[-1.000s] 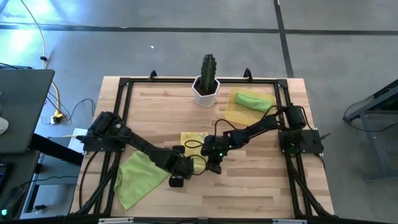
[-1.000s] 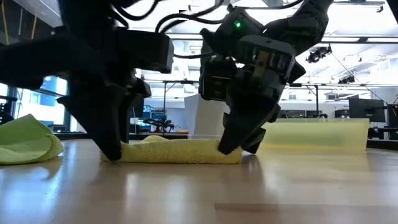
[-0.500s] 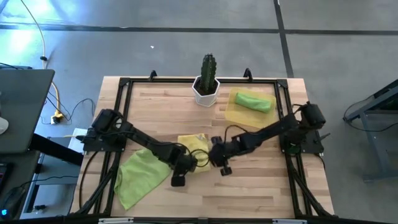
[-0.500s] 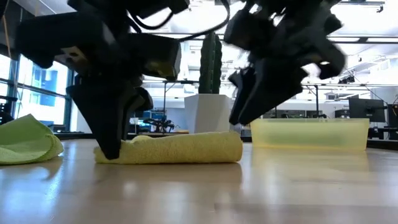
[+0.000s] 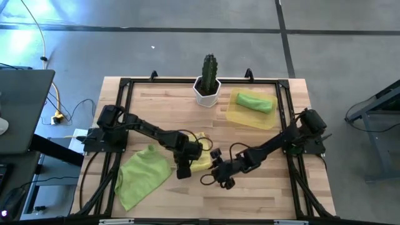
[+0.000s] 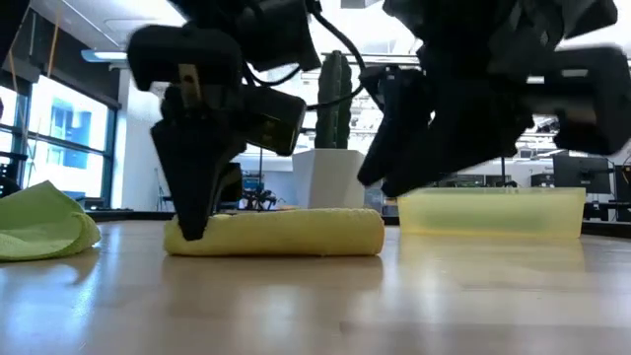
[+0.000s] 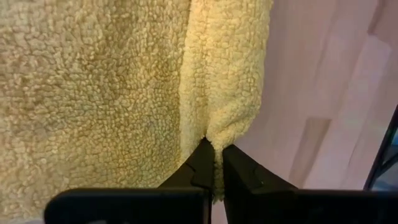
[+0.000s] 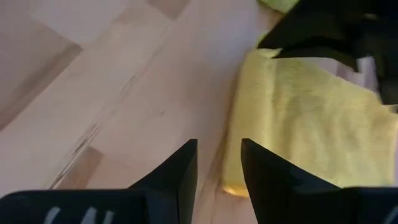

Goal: Roll microfiber towels into tight, uniform cylinder then place into a basket
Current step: Roll the yellow towel

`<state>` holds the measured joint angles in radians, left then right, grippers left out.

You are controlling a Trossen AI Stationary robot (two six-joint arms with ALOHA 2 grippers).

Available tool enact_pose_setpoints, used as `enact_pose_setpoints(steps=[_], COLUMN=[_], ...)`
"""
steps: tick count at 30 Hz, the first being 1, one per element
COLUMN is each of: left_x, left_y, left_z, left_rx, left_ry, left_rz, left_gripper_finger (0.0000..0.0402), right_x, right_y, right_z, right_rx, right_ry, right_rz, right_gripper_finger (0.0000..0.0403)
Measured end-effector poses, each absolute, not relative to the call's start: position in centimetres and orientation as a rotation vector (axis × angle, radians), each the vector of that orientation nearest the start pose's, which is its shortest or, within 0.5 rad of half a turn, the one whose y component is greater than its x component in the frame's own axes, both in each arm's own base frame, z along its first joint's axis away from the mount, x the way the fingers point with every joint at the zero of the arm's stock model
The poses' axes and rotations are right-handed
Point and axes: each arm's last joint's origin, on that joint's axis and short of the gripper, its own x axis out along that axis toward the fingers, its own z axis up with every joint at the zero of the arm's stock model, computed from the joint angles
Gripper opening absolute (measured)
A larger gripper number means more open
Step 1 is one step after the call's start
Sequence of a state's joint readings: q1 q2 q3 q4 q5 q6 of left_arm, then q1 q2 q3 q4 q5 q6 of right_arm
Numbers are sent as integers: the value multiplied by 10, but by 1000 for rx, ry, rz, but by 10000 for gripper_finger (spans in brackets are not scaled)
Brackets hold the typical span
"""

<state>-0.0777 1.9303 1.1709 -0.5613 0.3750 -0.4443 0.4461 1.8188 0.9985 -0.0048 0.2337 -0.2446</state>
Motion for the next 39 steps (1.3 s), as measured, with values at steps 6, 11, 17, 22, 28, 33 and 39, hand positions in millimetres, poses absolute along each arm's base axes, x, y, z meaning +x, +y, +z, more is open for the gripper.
enact_pose_setpoints(steps=[6, 11, 17, 22, 28, 33, 39], left_x=[355, 355, 353, 350, 349, 349, 350], left_y=[-23, -22, -22, -21, -21, -20, -20], left_z=[134, 134, 133, 131, 130, 130, 130], left_rx=[-601, -603, -592, -595, -594, -589, -587], left_ry=[1377, 1378, 1391, 1401, 1399, 1397, 1396], left_rz=[-54, -57, -62, -61, -61, -63, -64], left_gripper_finger=[3, 3, 3, 3, 3, 4, 4], right_x=[335, 336, 336, 339, 344, 346, 349], right_y=[149, 147, 146, 135, 125, 118, 109], right_z=[126, 122, 126, 125, 124, 123, 123], right_rx=[-565, -608, -670, -653, -613, -581, -539], right_ry=[783, 793, 785, 806, 821, 827, 840], right_rz=[277, 202, 168, 130, 147, 175, 198], right_gripper_finger=[117, 117, 117, 117, 124, 161, 209])
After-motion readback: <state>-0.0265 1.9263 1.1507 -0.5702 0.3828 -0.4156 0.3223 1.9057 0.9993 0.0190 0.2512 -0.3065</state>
